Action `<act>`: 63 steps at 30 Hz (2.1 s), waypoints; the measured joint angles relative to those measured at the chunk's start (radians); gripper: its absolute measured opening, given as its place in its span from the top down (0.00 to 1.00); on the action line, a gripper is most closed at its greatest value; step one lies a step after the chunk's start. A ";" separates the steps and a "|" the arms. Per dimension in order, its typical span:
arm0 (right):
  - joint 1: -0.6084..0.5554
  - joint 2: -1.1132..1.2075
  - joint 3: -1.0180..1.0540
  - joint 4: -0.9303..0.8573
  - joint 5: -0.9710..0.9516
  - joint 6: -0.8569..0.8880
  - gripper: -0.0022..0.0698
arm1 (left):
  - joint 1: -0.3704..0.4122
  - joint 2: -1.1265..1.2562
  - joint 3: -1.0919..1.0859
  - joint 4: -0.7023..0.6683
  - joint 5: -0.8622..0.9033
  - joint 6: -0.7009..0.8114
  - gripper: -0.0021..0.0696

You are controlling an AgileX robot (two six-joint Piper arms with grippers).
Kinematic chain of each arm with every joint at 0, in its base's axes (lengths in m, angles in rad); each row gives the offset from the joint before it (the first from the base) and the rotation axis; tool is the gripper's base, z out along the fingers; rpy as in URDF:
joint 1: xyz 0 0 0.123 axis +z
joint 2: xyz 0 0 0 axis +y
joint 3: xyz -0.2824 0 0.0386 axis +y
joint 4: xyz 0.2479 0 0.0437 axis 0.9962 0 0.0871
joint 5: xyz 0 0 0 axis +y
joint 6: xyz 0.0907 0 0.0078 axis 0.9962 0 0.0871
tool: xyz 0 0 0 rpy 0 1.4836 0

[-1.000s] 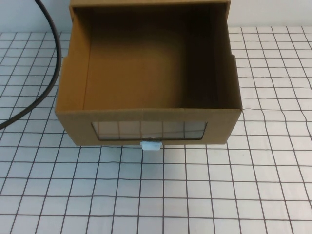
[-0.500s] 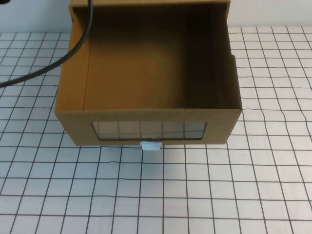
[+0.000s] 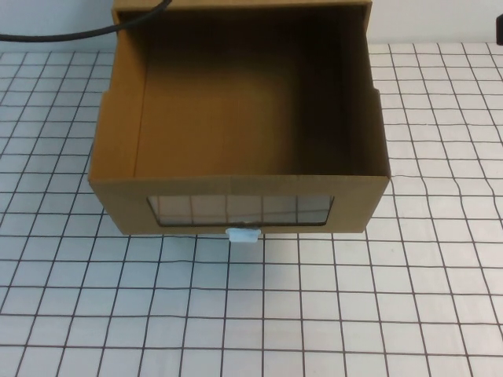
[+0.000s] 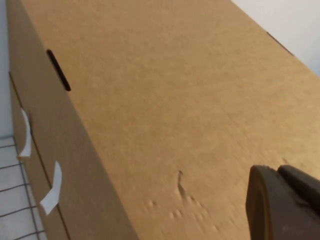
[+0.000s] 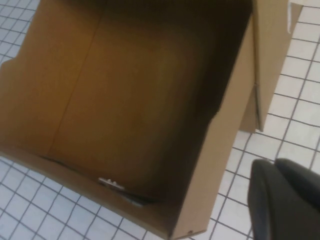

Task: Close the shoe box
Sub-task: Press the shoe box with left arm, then close the shoe box with your right arm

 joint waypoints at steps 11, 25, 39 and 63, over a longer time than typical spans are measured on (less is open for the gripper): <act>0.000 0.076 0.000 0.097 0.012 -0.027 0.99 | 0.000 0.264 -0.133 -0.215 0.008 0.067 0.98; 0.345 0.150 0.000 0.173 -0.037 -0.213 0.99 | 0.000 0.296 -0.168 -0.252 0.024 0.072 0.98; 0.801 0.344 0.000 0.033 -0.060 -0.161 0.99 | 0.000 0.296 -0.168 -0.252 0.025 0.076 0.98; 1.144 0.519 0.000 -0.998 -0.412 0.219 0.99 | 0.000 0.296 -0.168 -0.258 0.049 0.076 0.98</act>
